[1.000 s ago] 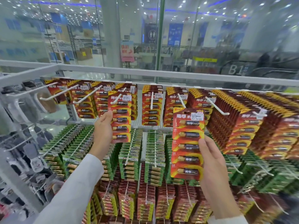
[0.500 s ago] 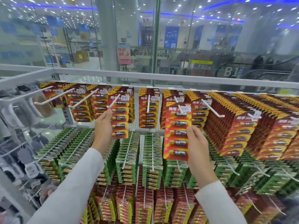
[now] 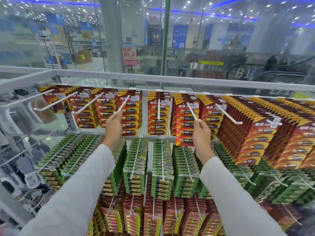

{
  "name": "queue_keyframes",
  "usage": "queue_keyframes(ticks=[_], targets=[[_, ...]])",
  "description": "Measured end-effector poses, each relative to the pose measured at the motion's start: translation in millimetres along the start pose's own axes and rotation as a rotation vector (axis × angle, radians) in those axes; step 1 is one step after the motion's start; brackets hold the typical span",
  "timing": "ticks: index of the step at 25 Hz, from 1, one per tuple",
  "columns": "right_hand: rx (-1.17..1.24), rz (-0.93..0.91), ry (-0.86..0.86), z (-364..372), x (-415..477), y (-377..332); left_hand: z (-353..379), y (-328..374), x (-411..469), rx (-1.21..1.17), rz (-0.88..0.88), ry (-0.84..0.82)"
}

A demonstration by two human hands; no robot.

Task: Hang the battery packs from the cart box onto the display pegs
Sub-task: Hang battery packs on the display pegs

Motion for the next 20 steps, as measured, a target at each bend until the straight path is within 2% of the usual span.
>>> queue_keyframes(ticks=[9, 13, 20], targets=[[-0.081, -0.069, 0.053, -17, -5, 17, -32, -12, -15, 0.289, 0.193, 0.048], [-0.125, -0.029, 0.049, -44, -49, 38, -42, -33, -70, 0.217, 0.144, 0.022], [-0.122, 0.101, 0.127, -140, -145, 103, -4, -86, -194, 0.18, 0.023, -0.13]])
Point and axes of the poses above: each hand's wrist, its own x-axis towards the middle knuckle, its own z-axis out of the palm, y = z × x, the point moved 4 cm from there along x, towards the middle knuckle, and after that the axes turned 11 degrees about -x, right-handed, at the moved point
